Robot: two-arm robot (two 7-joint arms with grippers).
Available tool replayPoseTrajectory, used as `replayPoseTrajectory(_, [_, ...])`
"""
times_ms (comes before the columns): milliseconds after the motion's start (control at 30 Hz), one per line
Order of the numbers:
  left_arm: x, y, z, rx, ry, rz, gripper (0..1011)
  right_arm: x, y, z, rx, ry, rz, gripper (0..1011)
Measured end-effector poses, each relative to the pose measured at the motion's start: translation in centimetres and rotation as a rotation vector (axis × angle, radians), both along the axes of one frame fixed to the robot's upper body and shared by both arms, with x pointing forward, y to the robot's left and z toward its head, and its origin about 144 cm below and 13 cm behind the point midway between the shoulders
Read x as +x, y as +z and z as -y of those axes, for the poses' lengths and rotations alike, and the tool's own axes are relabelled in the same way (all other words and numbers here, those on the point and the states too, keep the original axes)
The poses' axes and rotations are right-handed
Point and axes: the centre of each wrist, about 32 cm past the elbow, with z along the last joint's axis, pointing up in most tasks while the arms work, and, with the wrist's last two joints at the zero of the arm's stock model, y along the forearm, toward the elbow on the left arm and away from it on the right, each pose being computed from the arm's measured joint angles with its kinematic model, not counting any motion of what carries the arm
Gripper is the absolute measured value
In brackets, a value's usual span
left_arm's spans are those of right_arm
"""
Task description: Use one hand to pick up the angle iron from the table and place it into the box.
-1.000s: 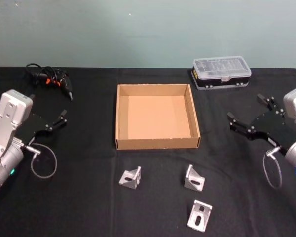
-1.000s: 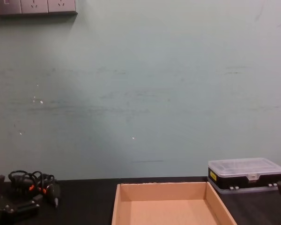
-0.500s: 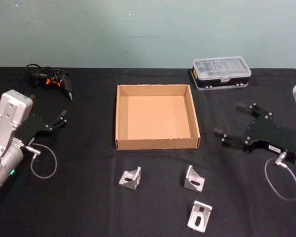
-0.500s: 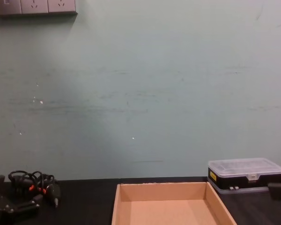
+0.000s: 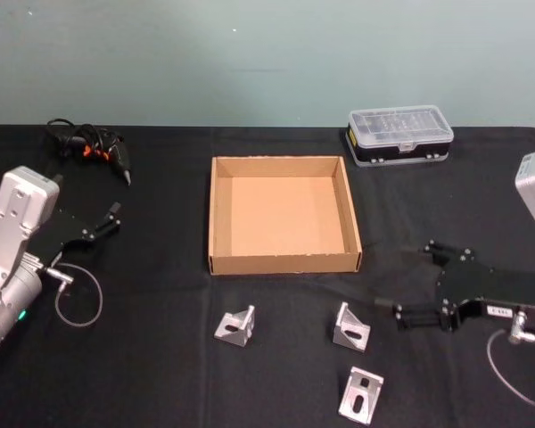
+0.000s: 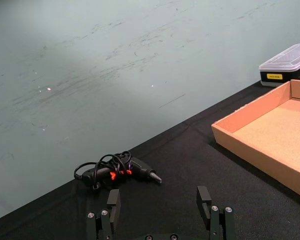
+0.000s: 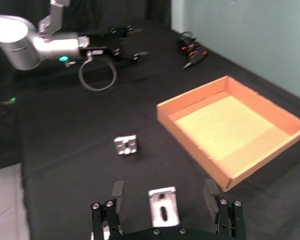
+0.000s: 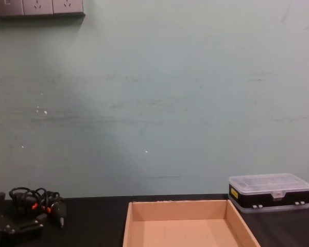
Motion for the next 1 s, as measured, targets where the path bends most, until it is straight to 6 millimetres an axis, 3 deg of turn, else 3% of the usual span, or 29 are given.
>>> replayPoseTrajectory(300, [0.0,0.0,0.0,0.0,0.0,0.0,1000,-0.4,-0.1,-0.5,-0.037,0.07,-0.06,1002])
replayPoseTrajectory(1000, [0.0,0.0,0.0,0.0,0.0,0.0,1000,-0.5,-2.3,-2.5,-0.129,0.145,-0.182,1003])
